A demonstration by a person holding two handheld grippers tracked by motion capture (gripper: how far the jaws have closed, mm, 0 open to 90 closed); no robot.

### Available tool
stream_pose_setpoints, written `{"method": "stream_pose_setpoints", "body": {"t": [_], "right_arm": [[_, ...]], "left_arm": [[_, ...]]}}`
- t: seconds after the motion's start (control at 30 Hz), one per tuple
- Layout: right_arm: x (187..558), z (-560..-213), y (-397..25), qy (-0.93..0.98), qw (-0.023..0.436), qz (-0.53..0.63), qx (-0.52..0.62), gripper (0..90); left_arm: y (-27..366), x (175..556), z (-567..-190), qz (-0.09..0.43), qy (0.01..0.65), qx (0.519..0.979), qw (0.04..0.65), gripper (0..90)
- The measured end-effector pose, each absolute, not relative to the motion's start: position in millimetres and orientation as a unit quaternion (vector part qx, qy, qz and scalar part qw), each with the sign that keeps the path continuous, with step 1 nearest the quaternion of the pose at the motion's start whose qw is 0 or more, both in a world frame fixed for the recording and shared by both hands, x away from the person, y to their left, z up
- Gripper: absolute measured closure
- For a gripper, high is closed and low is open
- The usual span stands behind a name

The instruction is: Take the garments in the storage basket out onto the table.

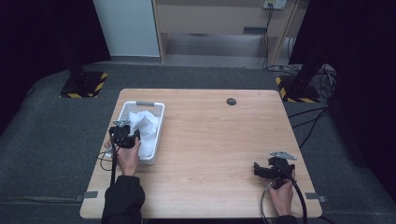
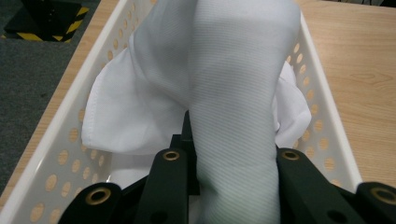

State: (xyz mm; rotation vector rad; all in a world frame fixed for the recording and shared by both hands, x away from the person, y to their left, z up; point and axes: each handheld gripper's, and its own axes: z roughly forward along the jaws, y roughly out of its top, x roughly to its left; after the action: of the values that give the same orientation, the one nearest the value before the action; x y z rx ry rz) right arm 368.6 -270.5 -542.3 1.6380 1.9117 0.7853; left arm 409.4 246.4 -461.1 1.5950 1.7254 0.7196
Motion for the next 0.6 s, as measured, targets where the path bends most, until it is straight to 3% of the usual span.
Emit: {"method": "stream_pose_setpoints", "body": {"t": [0.6], "right_arm": [[369, -542, -270, 0.702, 0.25, 0.288, 0.601, 0.2]], "left_arm": [[246, 373, -418, 0.306, 0.629, 0.592, 0.401, 73.4]]}}
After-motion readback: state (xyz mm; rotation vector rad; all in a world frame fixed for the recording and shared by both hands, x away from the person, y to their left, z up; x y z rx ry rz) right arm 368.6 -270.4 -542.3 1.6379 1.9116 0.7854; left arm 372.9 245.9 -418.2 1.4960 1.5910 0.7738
